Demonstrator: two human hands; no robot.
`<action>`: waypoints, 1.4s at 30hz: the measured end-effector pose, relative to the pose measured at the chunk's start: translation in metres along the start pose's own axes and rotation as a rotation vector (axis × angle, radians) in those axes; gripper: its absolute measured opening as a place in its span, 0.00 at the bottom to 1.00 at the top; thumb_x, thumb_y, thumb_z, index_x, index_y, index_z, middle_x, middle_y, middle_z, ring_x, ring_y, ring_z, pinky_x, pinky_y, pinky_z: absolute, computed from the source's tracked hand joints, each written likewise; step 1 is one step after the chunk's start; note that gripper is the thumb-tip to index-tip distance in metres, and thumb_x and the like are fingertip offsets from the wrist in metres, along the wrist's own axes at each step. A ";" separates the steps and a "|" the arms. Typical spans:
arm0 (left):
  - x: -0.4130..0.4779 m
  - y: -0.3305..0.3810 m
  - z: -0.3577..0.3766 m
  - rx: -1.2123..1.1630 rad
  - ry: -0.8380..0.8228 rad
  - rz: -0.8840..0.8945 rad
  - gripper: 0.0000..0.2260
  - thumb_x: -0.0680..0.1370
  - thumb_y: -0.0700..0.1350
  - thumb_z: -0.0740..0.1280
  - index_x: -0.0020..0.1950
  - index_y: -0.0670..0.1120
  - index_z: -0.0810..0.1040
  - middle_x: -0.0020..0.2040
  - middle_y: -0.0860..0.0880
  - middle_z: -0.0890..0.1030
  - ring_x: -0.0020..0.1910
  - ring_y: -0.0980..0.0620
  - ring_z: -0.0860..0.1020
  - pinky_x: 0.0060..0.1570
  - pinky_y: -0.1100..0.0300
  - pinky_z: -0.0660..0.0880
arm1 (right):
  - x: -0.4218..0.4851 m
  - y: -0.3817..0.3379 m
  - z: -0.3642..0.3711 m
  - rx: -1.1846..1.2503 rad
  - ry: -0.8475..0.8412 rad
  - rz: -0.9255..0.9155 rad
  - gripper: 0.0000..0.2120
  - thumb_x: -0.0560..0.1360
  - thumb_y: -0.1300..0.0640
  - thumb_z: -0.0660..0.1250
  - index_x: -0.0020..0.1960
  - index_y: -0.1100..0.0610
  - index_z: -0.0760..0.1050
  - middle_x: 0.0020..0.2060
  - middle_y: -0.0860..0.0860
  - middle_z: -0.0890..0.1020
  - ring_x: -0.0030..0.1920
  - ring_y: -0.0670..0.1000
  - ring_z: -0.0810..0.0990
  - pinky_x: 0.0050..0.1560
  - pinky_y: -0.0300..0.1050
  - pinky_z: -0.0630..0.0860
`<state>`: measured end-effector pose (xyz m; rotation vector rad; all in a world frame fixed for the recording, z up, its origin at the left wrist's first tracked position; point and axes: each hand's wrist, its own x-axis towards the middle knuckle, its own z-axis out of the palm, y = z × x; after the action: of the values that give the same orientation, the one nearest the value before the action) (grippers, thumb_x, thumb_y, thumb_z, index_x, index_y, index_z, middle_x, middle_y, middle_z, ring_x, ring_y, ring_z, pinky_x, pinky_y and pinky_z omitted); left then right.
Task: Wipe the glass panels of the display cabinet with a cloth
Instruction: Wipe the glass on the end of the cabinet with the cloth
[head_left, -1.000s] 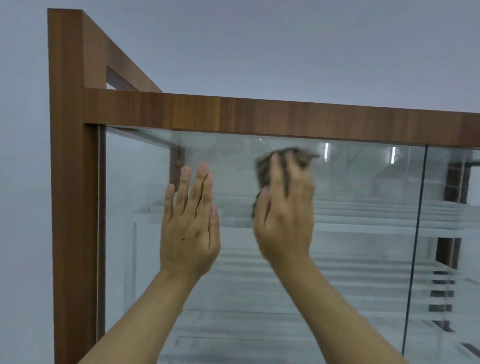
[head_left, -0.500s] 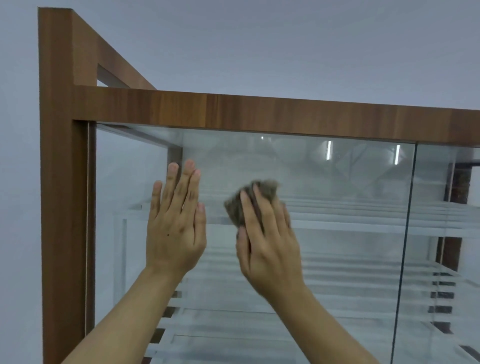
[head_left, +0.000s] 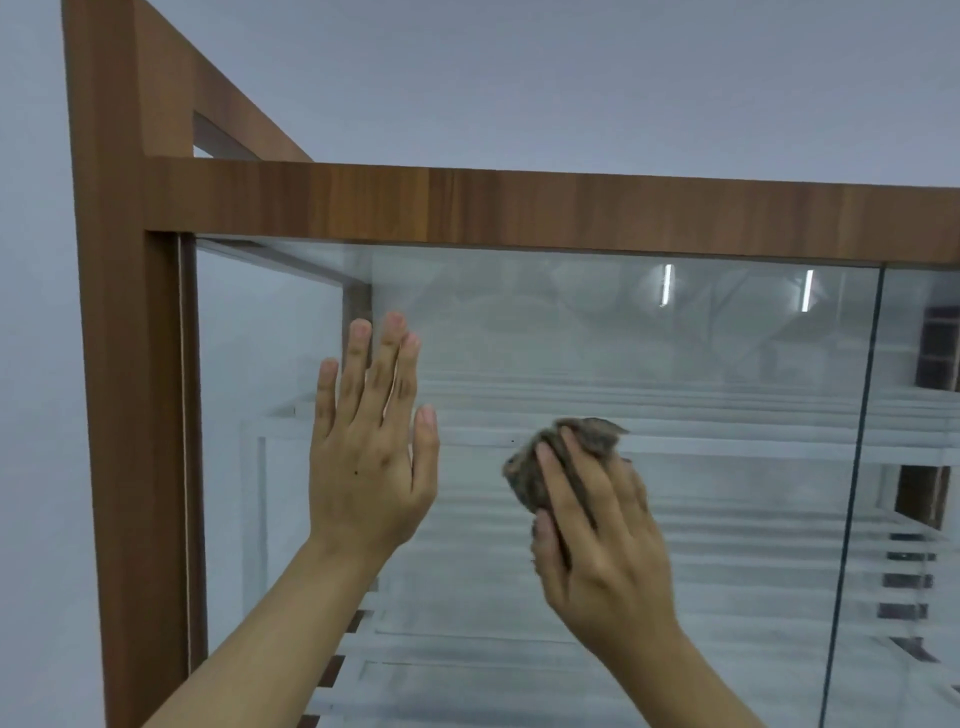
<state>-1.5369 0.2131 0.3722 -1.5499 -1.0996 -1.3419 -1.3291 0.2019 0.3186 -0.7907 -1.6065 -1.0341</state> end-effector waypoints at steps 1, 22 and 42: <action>0.000 0.001 0.001 0.007 0.004 -0.001 0.26 0.83 0.46 0.51 0.81 0.39 0.56 0.83 0.44 0.54 0.82 0.43 0.51 0.80 0.43 0.48 | 0.000 0.013 -0.005 -0.010 0.050 0.053 0.22 0.80 0.58 0.62 0.72 0.63 0.71 0.73 0.60 0.71 0.71 0.64 0.71 0.67 0.63 0.72; 0.000 0.027 0.007 0.008 0.080 -0.150 0.25 0.82 0.41 0.54 0.80 0.38 0.59 0.82 0.42 0.57 0.82 0.42 0.52 0.78 0.37 0.52 | 0.077 0.012 0.007 0.061 0.133 0.205 0.22 0.83 0.58 0.57 0.75 0.61 0.69 0.75 0.58 0.69 0.76 0.62 0.64 0.74 0.62 0.64; 0.012 0.095 0.031 0.034 0.030 -0.052 0.24 0.85 0.45 0.49 0.81 0.41 0.56 0.82 0.45 0.55 0.82 0.42 0.51 0.79 0.40 0.48 | 0.033 0.097 -0.035 -0.007 0.161 0.357 0.22 0.82 0.59 0.57 0.75 0.63 0.68 0.74 0.61 0.68 0.75 0.63 0.64 0.71 0.63 0.68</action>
<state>-1.4366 0.2141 0.3774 -1.4812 -1.1456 -1.3698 -1.2388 0.2106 0.3775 -0.9345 -1.2687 -0.8233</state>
